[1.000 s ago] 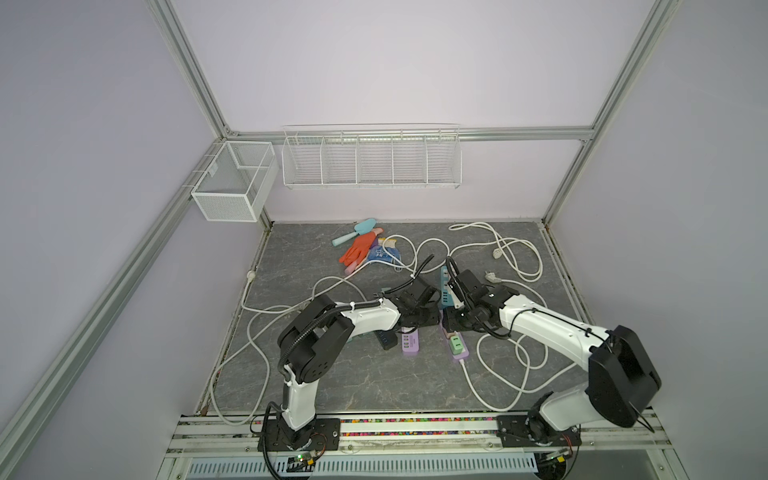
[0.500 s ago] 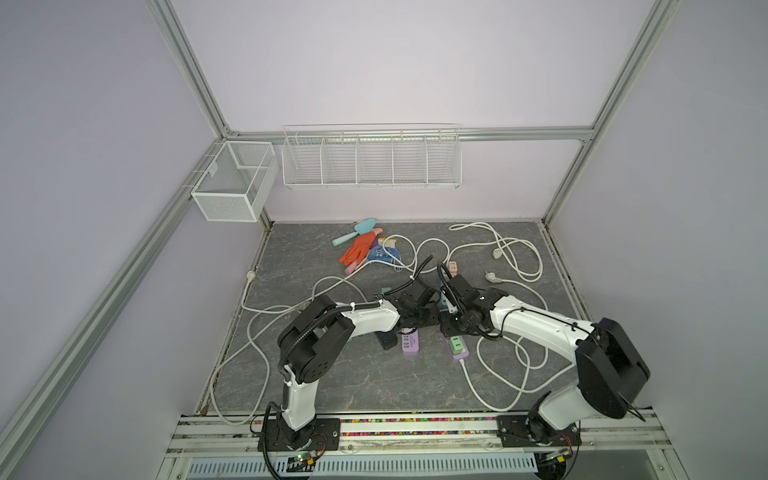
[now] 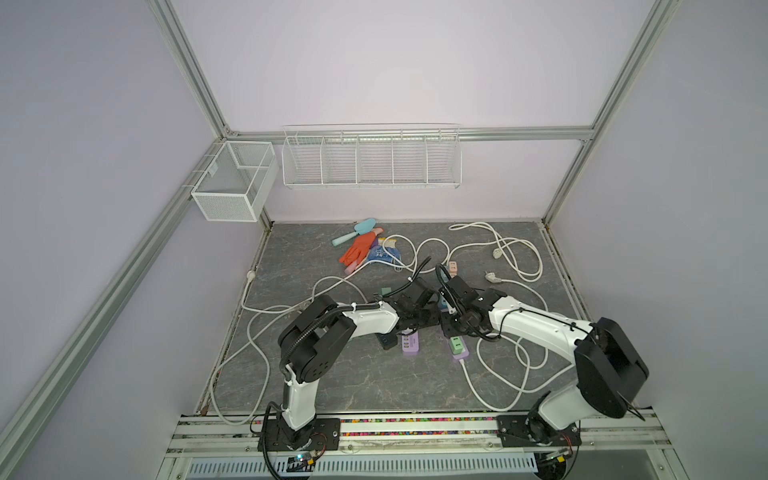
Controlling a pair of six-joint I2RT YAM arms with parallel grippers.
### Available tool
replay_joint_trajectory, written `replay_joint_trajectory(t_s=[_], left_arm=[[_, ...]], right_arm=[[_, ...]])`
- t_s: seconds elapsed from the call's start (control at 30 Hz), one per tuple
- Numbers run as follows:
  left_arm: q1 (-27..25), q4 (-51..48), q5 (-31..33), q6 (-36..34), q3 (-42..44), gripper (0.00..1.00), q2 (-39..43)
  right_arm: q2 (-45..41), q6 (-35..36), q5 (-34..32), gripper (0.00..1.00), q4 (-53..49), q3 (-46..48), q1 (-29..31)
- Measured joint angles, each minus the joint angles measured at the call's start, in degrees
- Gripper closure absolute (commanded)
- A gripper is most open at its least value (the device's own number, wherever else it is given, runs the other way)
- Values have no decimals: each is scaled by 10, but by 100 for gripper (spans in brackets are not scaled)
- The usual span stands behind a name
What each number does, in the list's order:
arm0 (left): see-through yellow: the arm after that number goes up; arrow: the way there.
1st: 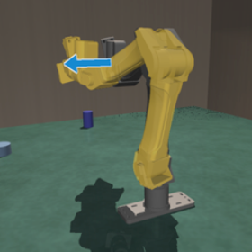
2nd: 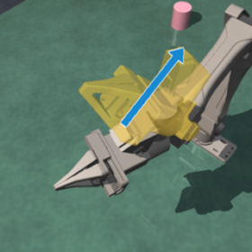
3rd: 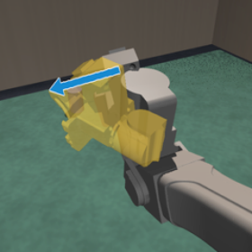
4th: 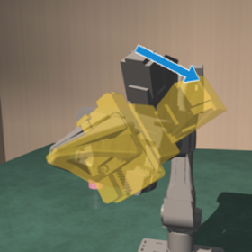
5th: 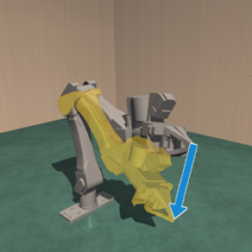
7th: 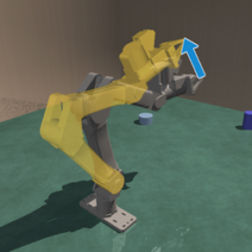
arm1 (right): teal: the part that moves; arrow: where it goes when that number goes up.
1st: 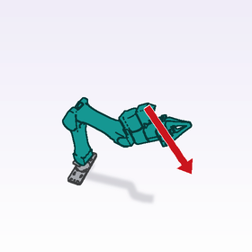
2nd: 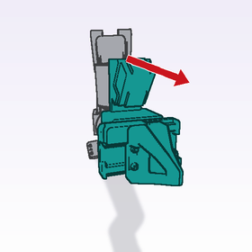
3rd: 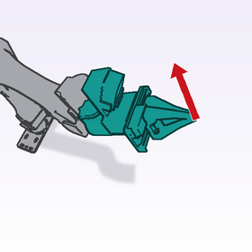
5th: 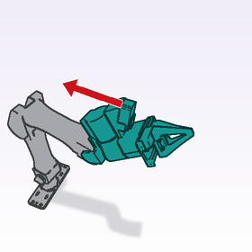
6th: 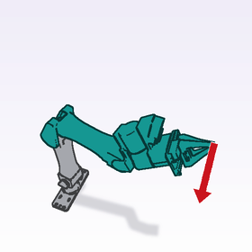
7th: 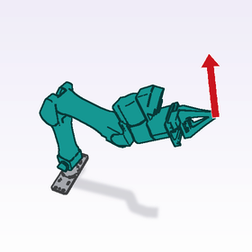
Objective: Pull the plug off the socket
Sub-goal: 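Pull the pink adapter out with the right gripper while the left holds the strip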
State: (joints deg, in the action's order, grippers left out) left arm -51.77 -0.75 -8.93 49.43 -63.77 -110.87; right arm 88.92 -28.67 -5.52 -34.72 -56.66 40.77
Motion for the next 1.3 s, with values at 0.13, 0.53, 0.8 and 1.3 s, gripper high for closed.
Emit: replay_joint_trajectory(t_s=[0.13,0.53,0.8,1.3], left_arm=[[0,1,-3,-2,0,67,-1],[0,7,-17,-7,4,69,-2],[0,8,-19,-9,4,71,-2],[0,-18,-19,-27,-13,71,-2]], right_arm=[[0,-1,-4,77,0,0,3],[-1,2,-46,79,-29,-23,23],[-2,4,-49,83,-31,-25,26],[-76,19,-98,82,-57,-38,11]])
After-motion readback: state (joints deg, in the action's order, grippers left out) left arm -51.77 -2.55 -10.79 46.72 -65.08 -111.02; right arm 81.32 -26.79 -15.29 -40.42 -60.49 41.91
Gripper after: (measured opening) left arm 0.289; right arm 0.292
